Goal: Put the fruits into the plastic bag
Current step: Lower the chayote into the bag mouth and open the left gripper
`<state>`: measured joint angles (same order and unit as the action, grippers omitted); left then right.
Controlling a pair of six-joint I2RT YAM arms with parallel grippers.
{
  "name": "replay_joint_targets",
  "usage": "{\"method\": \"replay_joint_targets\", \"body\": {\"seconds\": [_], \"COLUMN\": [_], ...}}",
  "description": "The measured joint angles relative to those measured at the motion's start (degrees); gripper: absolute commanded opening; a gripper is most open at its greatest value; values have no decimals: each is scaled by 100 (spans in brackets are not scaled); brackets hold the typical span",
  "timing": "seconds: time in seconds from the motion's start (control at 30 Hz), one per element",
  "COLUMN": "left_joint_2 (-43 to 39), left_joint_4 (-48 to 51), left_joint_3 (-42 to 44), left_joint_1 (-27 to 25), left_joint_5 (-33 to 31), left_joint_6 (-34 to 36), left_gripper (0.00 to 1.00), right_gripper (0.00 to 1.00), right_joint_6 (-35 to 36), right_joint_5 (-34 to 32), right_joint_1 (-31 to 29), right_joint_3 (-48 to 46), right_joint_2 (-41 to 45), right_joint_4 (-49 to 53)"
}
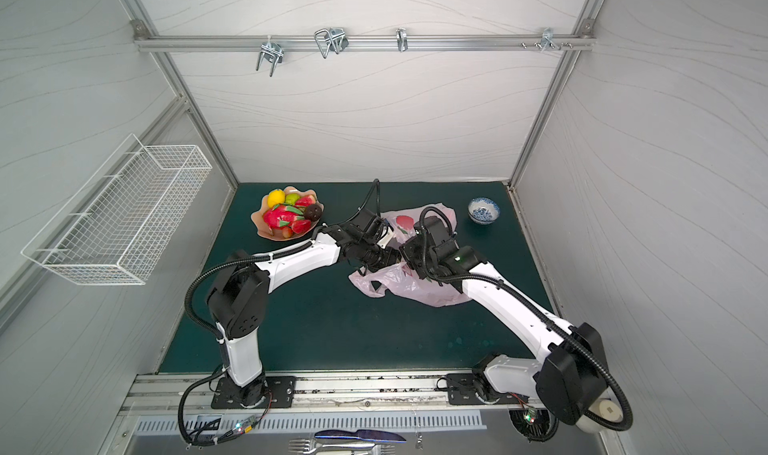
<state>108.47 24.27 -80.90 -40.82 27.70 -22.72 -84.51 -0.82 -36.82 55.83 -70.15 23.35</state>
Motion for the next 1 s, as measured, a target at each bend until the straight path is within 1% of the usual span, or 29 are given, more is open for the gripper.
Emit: {"method": "replay_joint_targets", "body": {"seconds": [0.07, 0.1, 0.17, 0.2, 0.27, 0.37, 0.57, 0.6, 0.63, 1.0], "left_joint_2": [57, 92, 133, 149, 151, 151, 164, 170, 177, 197], "left_joint_4": [-31, -42, -66, -74, -76, -74, -59, -55, -52, -9], "left_joint_3": [0, 0, 0, 0, 0, 0, 0, 0, 0, -4], "left_joint_1": [0, -2, -2, -11, -24, -59, -111, -111, -114, -111], "left_joint_5": [61, 96, 155, 179, 216, 273, 323, 323, 328, 444], "left_joint_6": [-68, -120, -179, -212, -262, -302, -374, -391, -407, -433], "left_gripper": [31, 34, 43, 50, 59, 66, 74, 78, 79, 79], "right_gripper": [0, 0, 0, 0, 0, 0, 0, 0, 0, 0], "right_joint_6": [-79, -118, -173, -210, -273, -345, -424, -428, -442, -511], "right_joint_5": [15, 26, 44, 52, 70, 90, 92, 92, 92, 136], "right_joint_1": [35, 48, 70, 83, 105, 142, 184, 188, 195, 262], "right_joint_3": [-116, -170, -264, -304, -367, -437, -461, -466, -472, -525], "right_joint_2": [48, 63, 83, 94, 125, 205, 260, 260, 260, 260], "right_joint_4": [-90, -138, -232, -260, -319, -374, -444, -470, -494, -621]}}
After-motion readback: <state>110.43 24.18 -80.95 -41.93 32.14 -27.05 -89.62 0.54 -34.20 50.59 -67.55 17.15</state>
